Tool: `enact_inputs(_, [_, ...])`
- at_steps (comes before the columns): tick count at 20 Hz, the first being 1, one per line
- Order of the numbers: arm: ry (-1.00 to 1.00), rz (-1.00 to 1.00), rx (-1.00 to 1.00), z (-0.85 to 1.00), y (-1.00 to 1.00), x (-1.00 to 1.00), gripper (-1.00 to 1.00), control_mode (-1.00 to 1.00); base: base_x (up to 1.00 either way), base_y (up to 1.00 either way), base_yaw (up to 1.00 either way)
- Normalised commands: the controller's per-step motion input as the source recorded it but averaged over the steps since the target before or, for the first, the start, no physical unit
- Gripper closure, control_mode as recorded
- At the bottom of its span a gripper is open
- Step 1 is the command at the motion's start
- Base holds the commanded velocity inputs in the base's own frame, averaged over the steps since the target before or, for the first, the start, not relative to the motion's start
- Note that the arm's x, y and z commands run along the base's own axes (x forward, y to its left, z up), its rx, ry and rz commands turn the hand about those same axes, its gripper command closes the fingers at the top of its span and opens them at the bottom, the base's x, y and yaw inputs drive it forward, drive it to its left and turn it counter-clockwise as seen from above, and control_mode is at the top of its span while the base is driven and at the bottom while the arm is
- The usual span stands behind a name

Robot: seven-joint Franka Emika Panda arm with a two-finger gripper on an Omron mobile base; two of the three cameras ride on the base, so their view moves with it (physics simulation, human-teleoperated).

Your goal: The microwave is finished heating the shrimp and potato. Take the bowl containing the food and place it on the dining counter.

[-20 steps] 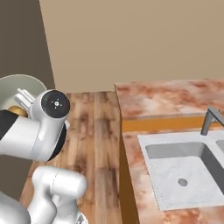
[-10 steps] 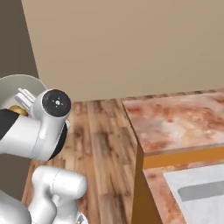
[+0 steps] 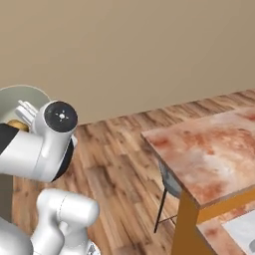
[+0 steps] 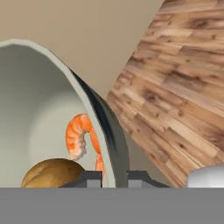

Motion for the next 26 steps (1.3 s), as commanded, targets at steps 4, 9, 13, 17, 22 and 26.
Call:
enact_inputs(4, [0.00, 0.00, 0.00, 0.00, 0.00, 0.00, 1.00, 1.00, 0.86, 0.89, -0.67])
enact_inputs(9, [0.00, 0.00, 0.00, 0.00, 0.00, 0.00, 1.00, 1.00, 0.43, 0.58, -0.81])
enact_inputs(13, [0.00, 0.00, 0.00, 0.00, 0.00, 0.00, 1.00, 1.00, 0.27, 0.39, -0.86])
enact_inputs(17, [0.00, 0.00, 0.00, 0.00, 0.00, 0.00, 1.00, 1.00, 0.40, 0.19, -0.77])
enact_inputs(22, [0.12, -0.32, 0.00, 0.00, -0.14, 0.41, 1.00, -1.00, 0.21, -0.02, -0.26])
enact_inputs(26, [0.33, -0.27, 0.00, 0.00, -0.14, 1.00, 1.00, -1.00, 0.00, 0.00, 0.00])
